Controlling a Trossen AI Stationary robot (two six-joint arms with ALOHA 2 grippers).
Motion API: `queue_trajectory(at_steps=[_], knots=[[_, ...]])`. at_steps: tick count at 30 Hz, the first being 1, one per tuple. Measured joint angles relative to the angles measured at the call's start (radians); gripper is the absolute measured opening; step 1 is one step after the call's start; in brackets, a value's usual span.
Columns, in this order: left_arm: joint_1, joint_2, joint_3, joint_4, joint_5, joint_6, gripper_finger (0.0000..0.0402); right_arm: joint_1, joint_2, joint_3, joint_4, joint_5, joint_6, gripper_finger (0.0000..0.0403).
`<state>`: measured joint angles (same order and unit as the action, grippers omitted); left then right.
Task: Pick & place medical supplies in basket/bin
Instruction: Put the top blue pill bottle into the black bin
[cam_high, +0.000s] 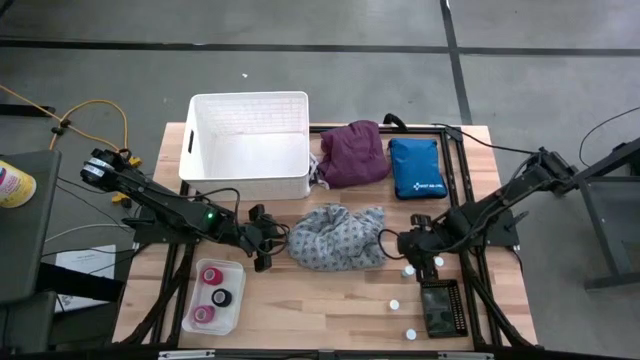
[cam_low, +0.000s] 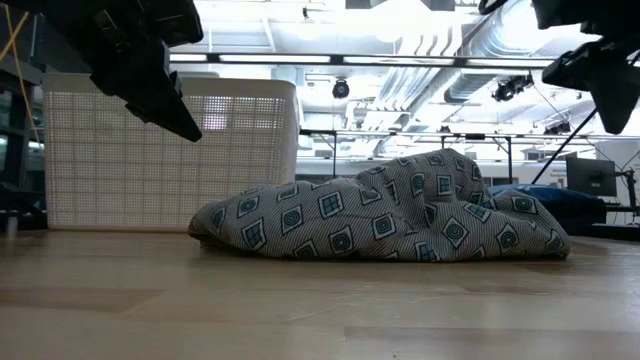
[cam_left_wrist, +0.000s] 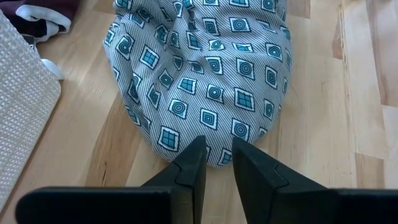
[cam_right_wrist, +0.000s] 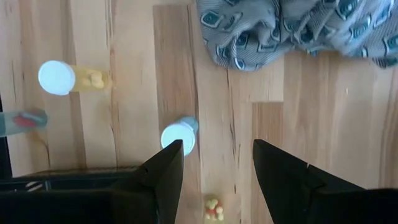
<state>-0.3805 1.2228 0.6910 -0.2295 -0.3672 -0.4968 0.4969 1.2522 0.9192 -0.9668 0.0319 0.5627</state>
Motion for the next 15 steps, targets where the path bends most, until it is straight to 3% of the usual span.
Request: queue_trajectory(at_steps=[15], knots=[[0.000, 0.000, 0.000, 0.002, 0.000, 0.000, 0.0074, 0.014, 0.000, -0.012, 0.025, 0.000, 0.017, 0.0181]])
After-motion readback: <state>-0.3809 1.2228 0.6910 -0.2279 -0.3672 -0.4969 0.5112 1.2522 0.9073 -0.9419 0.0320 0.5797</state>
